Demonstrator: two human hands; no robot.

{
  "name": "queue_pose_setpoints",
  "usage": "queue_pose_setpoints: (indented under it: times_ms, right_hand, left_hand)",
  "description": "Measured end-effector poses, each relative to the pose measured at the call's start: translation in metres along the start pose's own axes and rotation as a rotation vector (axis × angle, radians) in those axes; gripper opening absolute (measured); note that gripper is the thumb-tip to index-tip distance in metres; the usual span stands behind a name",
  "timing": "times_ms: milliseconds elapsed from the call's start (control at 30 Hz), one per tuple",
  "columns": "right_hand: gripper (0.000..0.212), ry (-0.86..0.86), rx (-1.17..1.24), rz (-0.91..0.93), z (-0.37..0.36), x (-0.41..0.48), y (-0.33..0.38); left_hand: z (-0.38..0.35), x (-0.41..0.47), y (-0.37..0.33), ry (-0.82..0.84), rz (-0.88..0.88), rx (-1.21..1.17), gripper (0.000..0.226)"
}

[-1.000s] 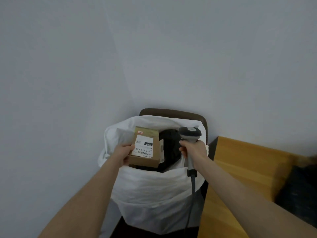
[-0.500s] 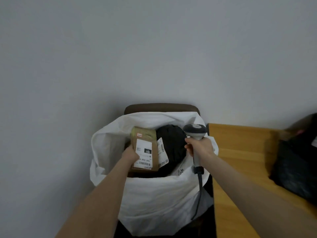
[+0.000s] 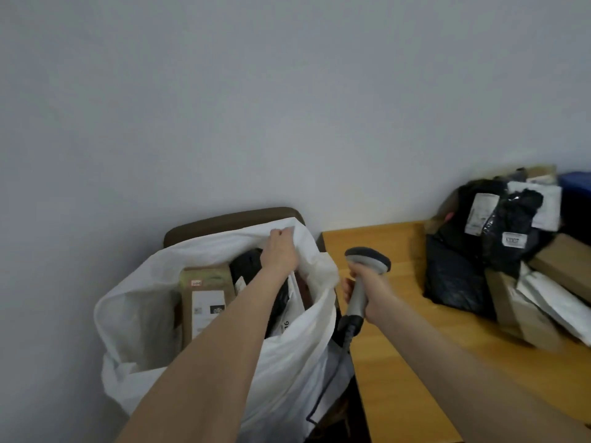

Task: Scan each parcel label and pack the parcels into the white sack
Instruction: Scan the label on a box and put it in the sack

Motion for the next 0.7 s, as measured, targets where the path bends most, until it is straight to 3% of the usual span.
queue_pose_setpoints:
  times_ms: [167, 333, 700]
  right_hand:
    - [0.023, -0.010, -0.004, -0.020, 0.076, -0.007, 0.017]
    - [0.023, -0.163, -0.084, 0.069, 0.189, -0.018, 0.057]
    - [0.021, -0.320, -0.057, 0.230, 0.395, -0.039, 0.145]
  left_hand:
    - [-0.045, -0.018, -0.106, 0.065, -0.179, 0.051, 0.050]
    - [-0.092, -0.053, -0.201, 0.134, -0.229, 0.075, 0.051]
    - [-0.180, -0.120, -0.399, 0.241, -0.384, 0.055, 0.053]
Point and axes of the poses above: each hand's wrist, its own x-axis towards the middle knuckle, its own z-axis out of the back of the hand, y = z × x, the point moved 8 cm from there along x, towards the middle knuckle, and after that the axes turned 2 degrees about -y, right-handed, at the moved point
